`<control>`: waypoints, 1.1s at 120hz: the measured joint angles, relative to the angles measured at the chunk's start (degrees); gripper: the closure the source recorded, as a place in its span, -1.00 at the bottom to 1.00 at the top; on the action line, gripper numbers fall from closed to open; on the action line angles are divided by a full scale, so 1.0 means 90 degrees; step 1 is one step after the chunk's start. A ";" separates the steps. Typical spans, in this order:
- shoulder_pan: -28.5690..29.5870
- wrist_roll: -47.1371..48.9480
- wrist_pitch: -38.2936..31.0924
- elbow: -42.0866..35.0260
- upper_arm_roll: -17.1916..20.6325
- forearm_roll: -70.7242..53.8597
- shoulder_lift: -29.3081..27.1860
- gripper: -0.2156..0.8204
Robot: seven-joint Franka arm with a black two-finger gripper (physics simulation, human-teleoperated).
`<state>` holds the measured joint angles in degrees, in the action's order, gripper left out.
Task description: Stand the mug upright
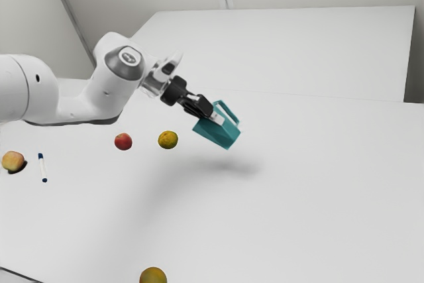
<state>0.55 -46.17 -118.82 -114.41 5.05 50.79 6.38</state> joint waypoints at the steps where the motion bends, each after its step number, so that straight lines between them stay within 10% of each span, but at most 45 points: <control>1: 0.0000 0.0033 0.0014 0.0002 0.0000 -0.0106 -0.0030 0.92; 59: 0.0058 0.1912 0.0603 0.0006 0.0015 -0.4500 -0.0617 0.93; 132: -0.0199 0.3882 -0.0028 -0.1507 -0.0017 -0.5975 -0.1381 0.93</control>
<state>-1.24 -11.23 -119.07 -127.98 4.89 -2.99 -6.05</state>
